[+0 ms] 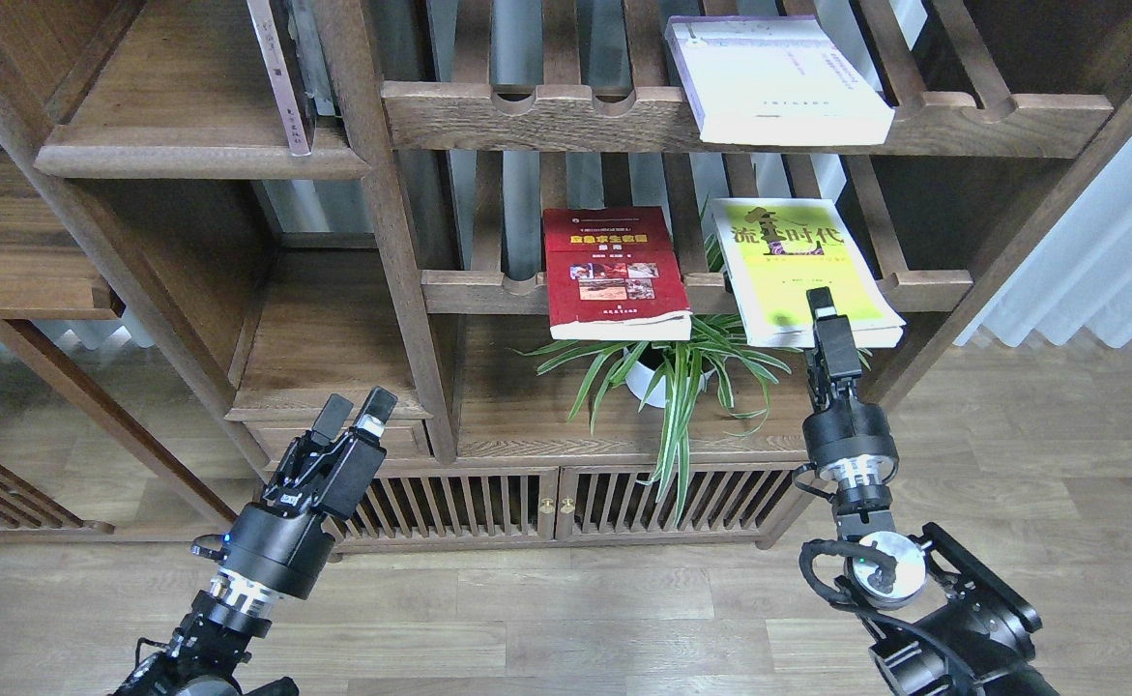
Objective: Organize books on shelf
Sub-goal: 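Reach the right gripper up to the yellow book's lower edge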
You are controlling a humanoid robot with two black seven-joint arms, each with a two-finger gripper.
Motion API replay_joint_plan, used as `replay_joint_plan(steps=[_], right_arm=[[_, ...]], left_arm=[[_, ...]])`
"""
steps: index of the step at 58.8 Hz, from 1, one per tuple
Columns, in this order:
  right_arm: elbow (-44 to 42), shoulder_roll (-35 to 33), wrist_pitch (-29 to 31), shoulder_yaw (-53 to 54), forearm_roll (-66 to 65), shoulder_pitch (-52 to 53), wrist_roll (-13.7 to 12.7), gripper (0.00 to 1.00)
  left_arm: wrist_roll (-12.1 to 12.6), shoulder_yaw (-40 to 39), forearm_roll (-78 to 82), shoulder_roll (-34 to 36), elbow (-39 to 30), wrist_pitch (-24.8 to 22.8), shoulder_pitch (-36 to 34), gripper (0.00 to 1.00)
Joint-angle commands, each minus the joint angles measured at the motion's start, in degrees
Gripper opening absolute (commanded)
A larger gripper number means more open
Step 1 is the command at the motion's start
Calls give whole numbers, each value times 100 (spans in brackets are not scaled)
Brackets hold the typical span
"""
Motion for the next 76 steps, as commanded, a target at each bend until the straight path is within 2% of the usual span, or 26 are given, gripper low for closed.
replay_joint_plan(steps=[1, 18, 25, 36, 49, 54, 61, 64, 68, 76], right_arm=[[-194, 5, -83, 0, 0, 151, 0, 99], [-308, 14, -276, -35, 0, 275, -9, 99], [-317, 23, -276, -35, 0, 283, -9, 96], [-317, 14, -276, -9, 0, 283, 0, 78], [-317, -30, -215, -132, -27, 283, -70, 46], [-326, -91, -206, -395, -44, 283, -237, 41], [-308, -109, -4, -562, -53, 283, -273, 30], [-308, -109, 294, -571, -53, 249, -308, 18], [-308, -161, 318, -571, -53, 222, -387, 5], [-326, -214, 318, -554, -53, 222, -492, 4]], left_arm=[[-5, 0, -3, 0, -26, 0, 9, 100], [-5, 0, -3, 0, -34, 0, 9, 100], [-5, 0, -3, 0, -35, 0, 9, 100], [-5, 0, -3, 0, -43, 0, 9, 100], [-23, 0, -3, 0, -61, 0, 9, 100], [-23, 0, -12, 0, -61, 0, 9, 100], [-23, 0, -3, 0, -61, 0, 9, 100], [-32, 0, -12, 0, -61, 0, 9, 100], [-32, 0, -12, 0, -61, 0, 9, 100], [-32, 0, -12, 0, -61, 0, 9, 100]])
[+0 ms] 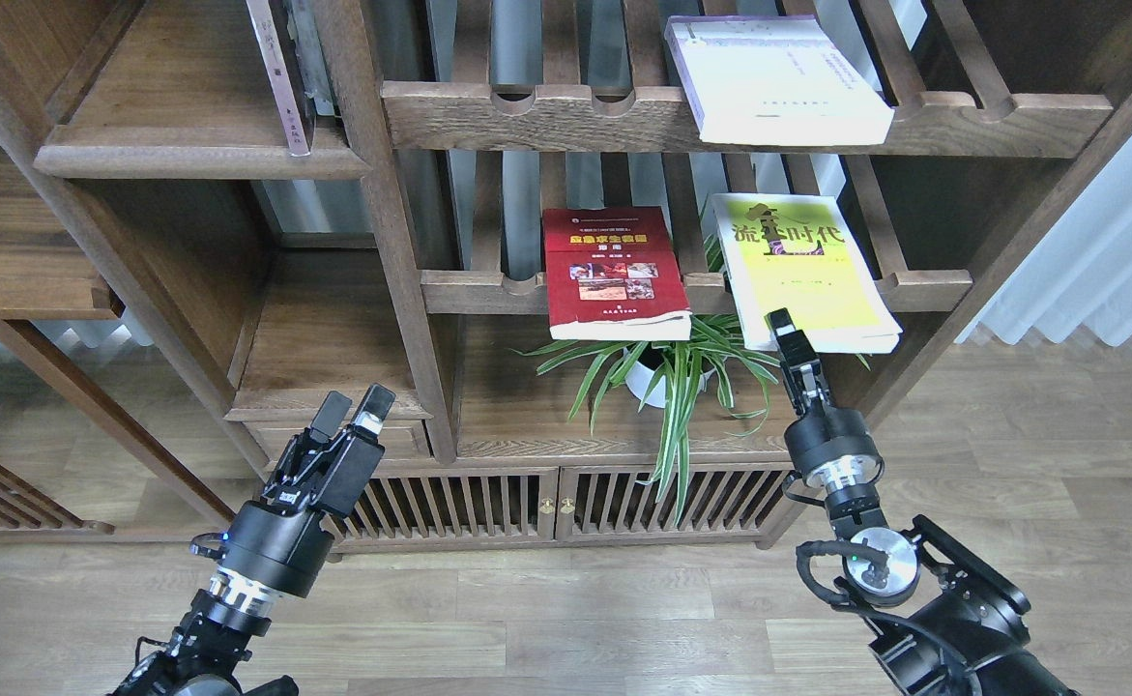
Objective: Organize books on shelf
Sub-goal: 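Reach the right gripper up to the yellow book's lower edge, then tip the yellow book off the shelf toward the robot with the right gripper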
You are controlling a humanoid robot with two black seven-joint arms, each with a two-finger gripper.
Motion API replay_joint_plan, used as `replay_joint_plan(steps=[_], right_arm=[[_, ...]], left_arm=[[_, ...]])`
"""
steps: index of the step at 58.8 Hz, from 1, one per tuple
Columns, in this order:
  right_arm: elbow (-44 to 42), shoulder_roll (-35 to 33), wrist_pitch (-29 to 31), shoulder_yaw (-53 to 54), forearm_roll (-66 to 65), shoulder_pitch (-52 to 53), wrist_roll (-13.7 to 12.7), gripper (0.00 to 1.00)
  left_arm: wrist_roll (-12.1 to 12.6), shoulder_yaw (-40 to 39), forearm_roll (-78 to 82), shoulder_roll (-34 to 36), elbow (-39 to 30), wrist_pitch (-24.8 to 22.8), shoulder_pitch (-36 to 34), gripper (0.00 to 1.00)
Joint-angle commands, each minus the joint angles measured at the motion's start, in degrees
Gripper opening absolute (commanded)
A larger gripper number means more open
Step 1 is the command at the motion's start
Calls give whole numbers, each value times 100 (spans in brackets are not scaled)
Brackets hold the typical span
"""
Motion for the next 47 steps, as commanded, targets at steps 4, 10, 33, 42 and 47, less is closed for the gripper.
replay_joint_plan(steps=[4, 10, 33, 42, 47], right_arm=[[-24, -48, 20, 62, 10, 7, -72, 4], [-24, -48, 20, 80, 28, 7, -55, 4], [1488, -224, 20, 888, 907, -933, -90, 4], [2331, -435, 20, 906, 977, -1486, -81, 4], [2657, -461, 20, 906, 977, -1724, -81, 4]], left_arm=[[-4, 0, 0, 0, 1, 0, 0, 100], [-12, 0, 0, 0, 1, 0, 0, 100], [5, 0, -9, 0, 10, 0, 35, 100], [14, 0, -9, 0, 10, 0, 35, 100], [31, 0, -9, 0, 10, 0, 35, 100]])
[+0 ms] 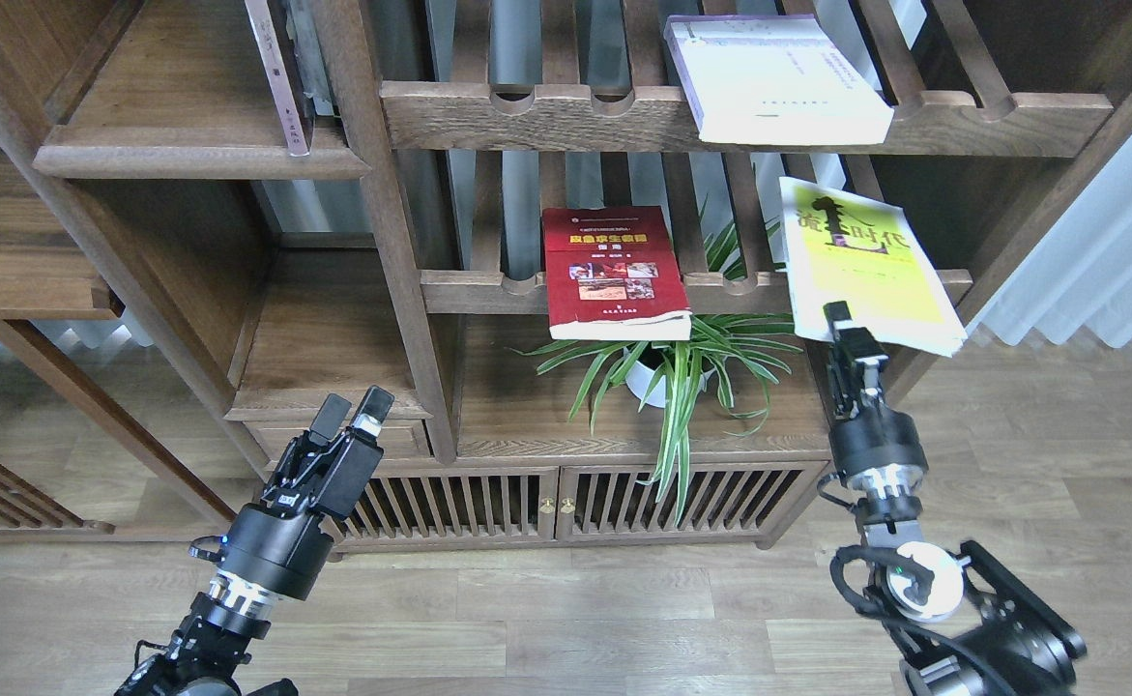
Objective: Organize books on shelf
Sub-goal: 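Tip the yellow book off the shelf toward the robot with the right gripper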
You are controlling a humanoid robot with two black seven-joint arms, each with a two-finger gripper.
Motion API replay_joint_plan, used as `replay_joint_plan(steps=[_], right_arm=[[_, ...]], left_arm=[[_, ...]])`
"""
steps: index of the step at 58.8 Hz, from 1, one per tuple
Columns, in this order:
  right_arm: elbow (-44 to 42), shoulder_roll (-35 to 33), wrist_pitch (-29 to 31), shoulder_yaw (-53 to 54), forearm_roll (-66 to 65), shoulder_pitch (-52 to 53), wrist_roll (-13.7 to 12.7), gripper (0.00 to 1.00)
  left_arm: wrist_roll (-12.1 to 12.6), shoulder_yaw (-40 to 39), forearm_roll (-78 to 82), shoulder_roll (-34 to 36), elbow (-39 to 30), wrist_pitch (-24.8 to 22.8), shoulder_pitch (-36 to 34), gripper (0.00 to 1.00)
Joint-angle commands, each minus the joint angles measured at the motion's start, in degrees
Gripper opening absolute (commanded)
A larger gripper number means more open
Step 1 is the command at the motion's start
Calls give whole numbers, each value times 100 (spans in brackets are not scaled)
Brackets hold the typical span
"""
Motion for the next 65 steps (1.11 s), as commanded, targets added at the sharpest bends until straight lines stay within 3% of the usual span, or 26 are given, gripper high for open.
replay_joint_plan(steps=[1, 23, 42, 46, 55, 65], right_arm=[[513, -46, -1, 6, 13, -370, -6, 4], [1428, -125, -1, -29, 4, -1363, -50, 4], [1665, -327, -1, -477, -207, -1864, -630, 5], [1665, -345, -1, -521, -330, -1943, -665, 5], [1665, -512, -1, -697, -541, -2066, -797, 5], [1665, -749, -1, -829, -585, -2119, -1070, 5]], left_arm=[[25, 9, -9, 0, 1, 0, 0, 100], [42, 53, -203, 0, 45, 0, -9, 100], [60, 457, -1310, 0, 45, 0, -220, 100], [165, 597, -1407, 0, 36, 0, -220, 100], [666, 914, -1617, 0, 27, 0, -211, 100], [904, 976, -1943, 0, 18, 0, -220, 100]])
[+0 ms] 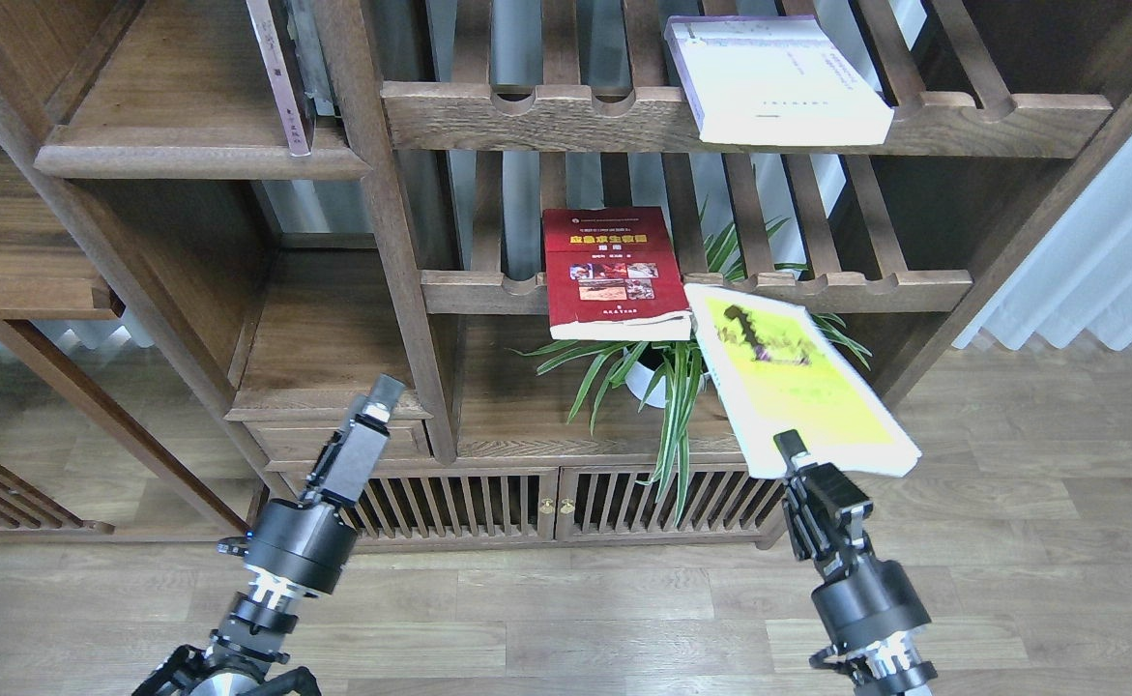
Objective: Organize books on shelf
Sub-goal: 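Tip the yellow book off the shelf toward the robot with the right gripper, then grasp the yellow book's edge with the left gripper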
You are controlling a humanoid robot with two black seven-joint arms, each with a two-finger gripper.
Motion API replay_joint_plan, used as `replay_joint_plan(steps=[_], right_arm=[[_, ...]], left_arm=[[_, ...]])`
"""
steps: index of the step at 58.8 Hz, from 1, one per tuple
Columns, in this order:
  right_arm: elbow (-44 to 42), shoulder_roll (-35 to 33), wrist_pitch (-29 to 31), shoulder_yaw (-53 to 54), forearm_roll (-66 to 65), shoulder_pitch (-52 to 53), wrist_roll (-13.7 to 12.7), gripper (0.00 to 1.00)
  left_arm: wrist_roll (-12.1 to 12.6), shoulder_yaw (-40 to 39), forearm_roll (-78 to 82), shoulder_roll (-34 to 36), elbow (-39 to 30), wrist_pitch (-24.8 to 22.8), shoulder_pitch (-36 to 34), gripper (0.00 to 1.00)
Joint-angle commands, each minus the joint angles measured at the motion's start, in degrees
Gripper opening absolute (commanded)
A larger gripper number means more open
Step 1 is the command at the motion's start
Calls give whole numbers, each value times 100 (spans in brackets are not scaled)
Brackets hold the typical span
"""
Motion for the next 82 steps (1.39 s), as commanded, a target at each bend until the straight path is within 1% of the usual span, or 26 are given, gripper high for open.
replay_joint_plan(steps=[1, 7, 16, 19, 20, 22, 31, 41, 52, 61, 70, 71, 72, 73, 74, 75, 76, 77, 78, 79, 80, 81, 82], right_arm=[[0, -179, -1, -70, -22, -74, -187, 5], [0, -267, -1, -114, -22, -136, -248, 5], [0, -382, -1, -307, -22, -144, -345, 5], [0, -391, -1, -360, -22, -144, -450, 5], [0, -391, -1, -395, -22, -144, -538, 5], [0, -391, -1, -439, -22, -144, -591, 5], [0, -373, -1, -597, -31, -109, -653, 5], [0, -312, -1, -826, -119, -74, -793, 5], [0, -197, -1, -1098, -242, 5, -820, 5], [-9, -215, -1, -1292, -251, 242, -837, 5], [-9, -302, -1, -1511, -251, 541, -837, 5], [-9, -320, -1, -1564, -251, 637, -837, 5], [-9, -320, -1, -1564, -251, 638, -837, 5], [-18, -320, -1, -1564, -251, 655, -837, 5], [-9, -320, -1, -1564, -251, 655, -837, 5], [-18, -329, -1, -1564, -251, 664, -837, 5], [-18, -329, -1, -1564, -251, 673, -837, 5], [-18, -338, -1, -1564, -251, 673, -837, 5], [-18, -346, -1, -1564, -251, 673, -837, 5], [-18, -347, -1, -1564, -251, 673, -837, 5], [-18, -355, -1, -1564, -251, 673, -837, 5], [-18, -373, -1, -1573, -251, 673, -837, 5], [-18, -373, -1, -1573, -251, 673, -837, 5]], left_arm=[[133, 31, -238, 0, -8, 0, -2, 100], [133, 66, -432, 0, -25, 0, 7, 100], [142, 373, -819, 211, -16, 0, 51, 99], [142, 479, -968, 263, -25, 0, 86, 99], [142, 540, -1081, 307, -25, 0, 112, 99], [142, 593, -1188, 325, -25, 0, 138, 99], [125, 848, -1583, 395, -16, 0, 253, 99], [116, 1103, -2128, 422, 19, 0, 472, 99], [89, 1182, -2225, 422, 28, 0, 701, 99], [133, 1191, -2234, 422, -25, 0, 956, 100], [151, 1235, -2418, 474, -122, 0, 947, 99], [299, 1261, -2471, 666, -235, 0, 947, 97], [344, 1253, -2471, 711, -236, 0, 947, 97], [527, 1253, -2480, 773, -236, 0, 921, 97], [581, 1244, -2480, 782, -236, 0, 921, 97], [799, 1218, -2515, 817, -236, 0, 903, 97], [888, 1200, -2533, 826, -236, 0, 894, 97], [1063, 1182, -2611, 852, -236, 0, 877, 97], [1143, 1174, -2655, 861, -236, 0, 859, 97], [1336, 1147, -2769, 879, -236, 0, 824, 97], [1424, 1138, -2831, 879, -236, 0, 807, 97], [1582, 1130, -2945, 905, -236, 0, 772, 97], [1644, 1130, -2989, 914, -236, 0, 754, 97]])
